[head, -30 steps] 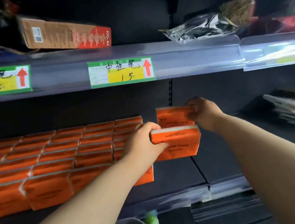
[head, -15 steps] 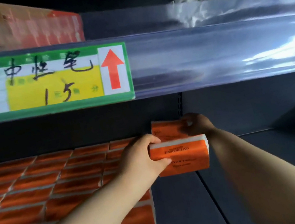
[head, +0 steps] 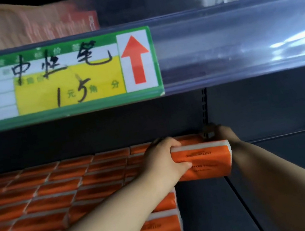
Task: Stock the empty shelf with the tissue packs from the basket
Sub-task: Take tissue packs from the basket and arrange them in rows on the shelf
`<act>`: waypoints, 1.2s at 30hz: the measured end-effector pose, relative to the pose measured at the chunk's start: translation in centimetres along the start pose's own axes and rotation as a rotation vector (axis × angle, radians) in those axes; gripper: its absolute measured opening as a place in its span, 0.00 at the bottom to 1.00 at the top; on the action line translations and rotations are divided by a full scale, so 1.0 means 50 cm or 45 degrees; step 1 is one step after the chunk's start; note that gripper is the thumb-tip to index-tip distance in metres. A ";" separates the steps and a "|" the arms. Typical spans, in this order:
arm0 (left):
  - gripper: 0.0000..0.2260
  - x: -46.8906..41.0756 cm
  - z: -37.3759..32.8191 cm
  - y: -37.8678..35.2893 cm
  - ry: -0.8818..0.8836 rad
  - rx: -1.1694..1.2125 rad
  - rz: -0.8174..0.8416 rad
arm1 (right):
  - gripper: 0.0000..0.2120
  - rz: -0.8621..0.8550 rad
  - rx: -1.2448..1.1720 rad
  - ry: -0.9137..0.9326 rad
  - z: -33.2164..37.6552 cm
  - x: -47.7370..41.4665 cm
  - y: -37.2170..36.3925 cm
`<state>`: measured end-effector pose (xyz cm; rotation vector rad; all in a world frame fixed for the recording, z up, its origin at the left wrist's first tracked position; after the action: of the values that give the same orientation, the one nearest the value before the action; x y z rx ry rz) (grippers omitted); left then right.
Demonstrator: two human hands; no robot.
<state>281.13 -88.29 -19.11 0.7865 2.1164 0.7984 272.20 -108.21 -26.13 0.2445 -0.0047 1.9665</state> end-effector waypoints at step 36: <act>0.23 -0.106 0.029 -0.154 -0.036 -0.987 0.293 | 0.28 0.023 1.244 0.630 0.016 0.063 -0.037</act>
<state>283.04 -96.53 -23.35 0.5992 1.4990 1.5798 272.83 -104.71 -24.98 0.3708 1.2867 1.8572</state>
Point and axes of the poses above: each hand's wrist, its own x-axis away from the middle knuckle, its own y-axis out of the back of the hand, z = x × y, the point moved 6 cm from there along -x, towards the middle knuckle, and after that the axes turned 8 degrees about -z, right-handed, at the moved point
